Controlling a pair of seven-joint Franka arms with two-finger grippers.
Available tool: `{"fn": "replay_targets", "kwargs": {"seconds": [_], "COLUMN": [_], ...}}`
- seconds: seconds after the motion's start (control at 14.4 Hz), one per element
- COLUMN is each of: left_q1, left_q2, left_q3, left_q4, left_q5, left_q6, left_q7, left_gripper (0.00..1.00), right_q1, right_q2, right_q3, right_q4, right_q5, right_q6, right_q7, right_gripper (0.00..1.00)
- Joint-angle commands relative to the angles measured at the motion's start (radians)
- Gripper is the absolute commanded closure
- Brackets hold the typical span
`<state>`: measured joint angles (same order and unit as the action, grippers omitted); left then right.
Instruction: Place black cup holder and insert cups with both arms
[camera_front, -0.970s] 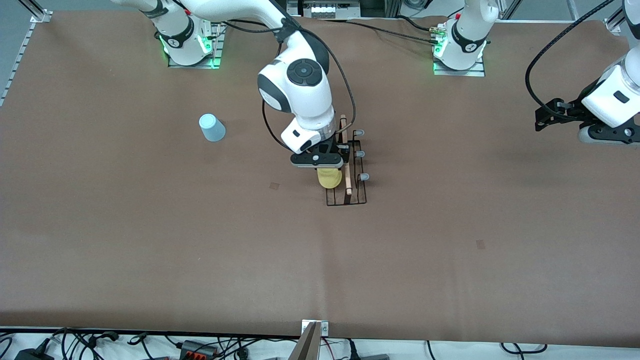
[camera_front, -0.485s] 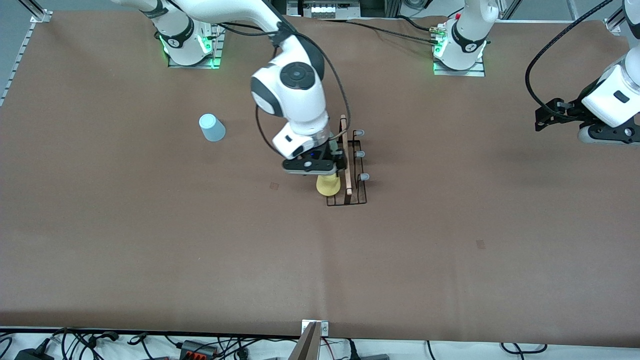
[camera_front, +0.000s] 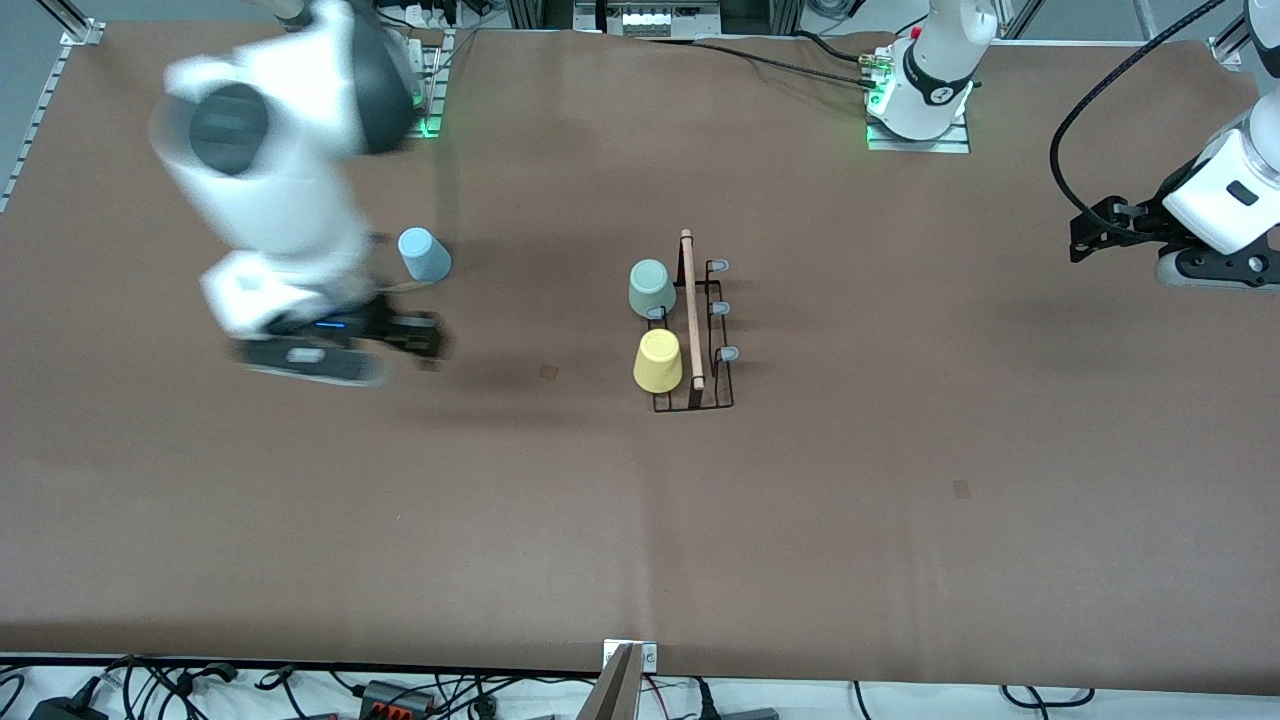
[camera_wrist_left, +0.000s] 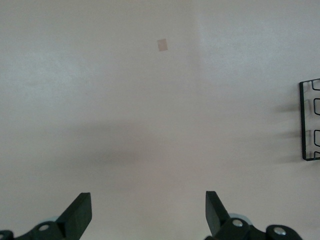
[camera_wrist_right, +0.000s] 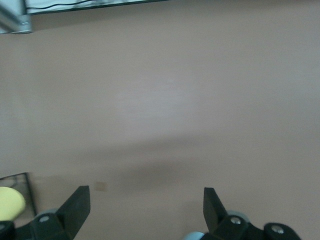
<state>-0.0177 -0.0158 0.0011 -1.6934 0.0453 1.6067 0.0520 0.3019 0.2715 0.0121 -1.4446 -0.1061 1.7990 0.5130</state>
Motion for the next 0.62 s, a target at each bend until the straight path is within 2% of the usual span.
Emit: {"fn": "replay_targets", "kwargs": {"seconds": [0.0,0.21,0.28,0.55], "left_q1": [0.008,0.008,0.008,0.008], "left_q2": [-0.016,-0.016,-0.016,-0.016], "left_q3": [-0.006,-0.004,-0.003,-0.003], "left_q4": [-0.006,-0.006,-0.006,-0.006], "left_q5": [-0.013,-0.013,-0.013,-0.013], "left_q6": [0.002,0.002,0.002,0.004], "left_q7": [0.022,0.022,0.022,0.023], "left_gripper": [0.0,0.0,0.0,0.0], "right_q1": [-0.149,-0.28,-0.3,-0.357], "right_q2": [-0.083,-0.152,-0.167,-0.192], "right_q3": [0.026,0.025,0.022,0.016], "right_q4": [-0.036,-0.036,-0.036,-0.033], "right_q5": [0.035,0.057,0.081,0.075], "right_q6": [-0.084,-0.176,-0.181,-0.181], "right_q7": [-0.083,-0.157,-0.18,-0.382], "right_gripper": [0.0,0.0,0.0,0.0]}}
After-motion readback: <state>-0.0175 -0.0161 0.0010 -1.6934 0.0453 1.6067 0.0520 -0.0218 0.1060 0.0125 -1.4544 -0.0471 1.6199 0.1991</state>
